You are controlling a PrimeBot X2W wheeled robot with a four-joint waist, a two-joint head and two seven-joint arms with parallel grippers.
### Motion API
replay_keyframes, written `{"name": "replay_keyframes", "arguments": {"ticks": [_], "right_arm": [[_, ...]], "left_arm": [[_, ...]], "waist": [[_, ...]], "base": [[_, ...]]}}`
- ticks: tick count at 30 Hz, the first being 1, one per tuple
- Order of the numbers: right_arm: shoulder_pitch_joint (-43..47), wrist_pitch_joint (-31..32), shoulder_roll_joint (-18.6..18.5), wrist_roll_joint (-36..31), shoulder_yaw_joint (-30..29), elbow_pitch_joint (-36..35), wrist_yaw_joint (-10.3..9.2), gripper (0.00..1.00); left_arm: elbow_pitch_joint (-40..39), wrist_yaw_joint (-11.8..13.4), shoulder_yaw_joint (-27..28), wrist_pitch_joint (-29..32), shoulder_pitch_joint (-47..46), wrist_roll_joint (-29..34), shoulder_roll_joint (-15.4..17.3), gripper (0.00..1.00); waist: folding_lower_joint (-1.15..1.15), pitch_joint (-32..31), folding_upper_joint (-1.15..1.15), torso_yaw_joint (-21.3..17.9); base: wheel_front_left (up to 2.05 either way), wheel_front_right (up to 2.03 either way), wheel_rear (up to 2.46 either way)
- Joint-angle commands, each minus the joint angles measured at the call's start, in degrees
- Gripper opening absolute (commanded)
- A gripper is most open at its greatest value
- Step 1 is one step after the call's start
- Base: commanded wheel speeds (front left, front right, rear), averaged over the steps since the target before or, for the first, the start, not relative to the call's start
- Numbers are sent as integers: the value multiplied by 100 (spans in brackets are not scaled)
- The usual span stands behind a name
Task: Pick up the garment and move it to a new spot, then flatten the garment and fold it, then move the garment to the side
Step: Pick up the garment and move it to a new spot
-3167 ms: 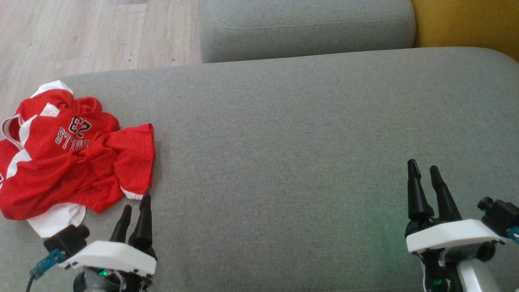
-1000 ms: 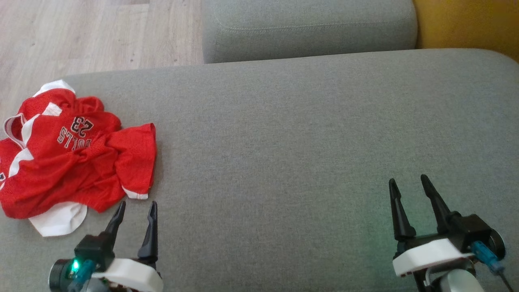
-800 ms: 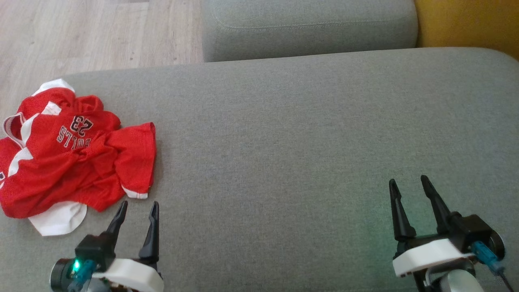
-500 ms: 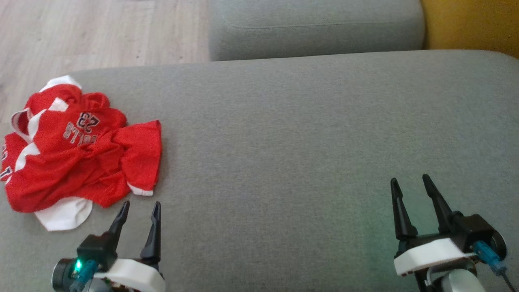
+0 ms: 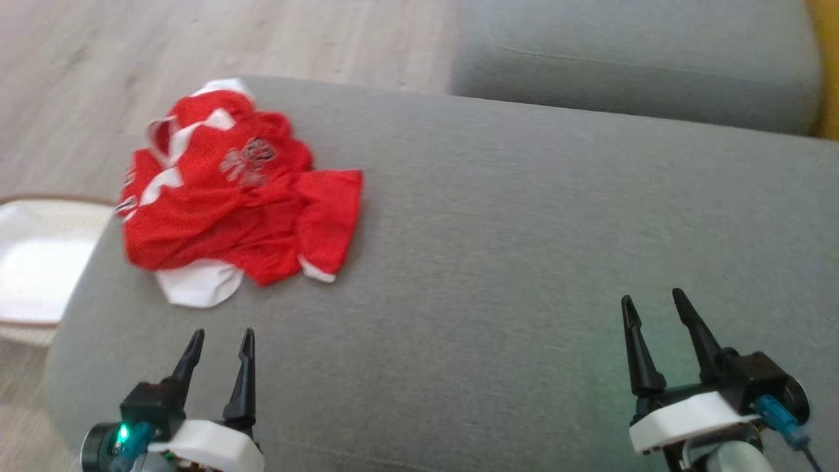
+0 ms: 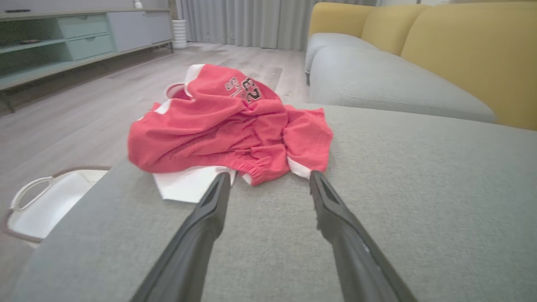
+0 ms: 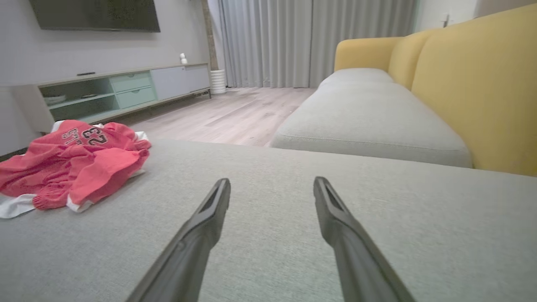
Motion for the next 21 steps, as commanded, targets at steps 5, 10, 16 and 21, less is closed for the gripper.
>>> {"name": "replay_keyframes", "arguments": {"ticks": [5, 10, 16, 21], "right_arm": [[-254, -63, -30, 52, 226, -120, -4, 100], [-336, -63, -41, 39, 308, -123, -4, 100], [-592, -63, -224, 54, 268, -229, -4, 100], [-947, -63, -428, 28, 344, -312, -4, 100]], "left_arm": [[-219, -3, 250, -71, -33, -1, 0, 100], [-320, -28, 278, -71, -116, -55, -18, 100], [-367, -98, 225, -71, -893, -285, -29, 100], [5, -124, 284, 35, -1943, -438, 133, 100]], "waist": [[0, -21, 0, 596], [0, 104, 0, 605], [0, 740, 0, 450], [0, 1421, 0, 281]], "base": [[0, 0, 0], [0, 0, 0], [0, 0, 0], [0, 0, 0]]}}
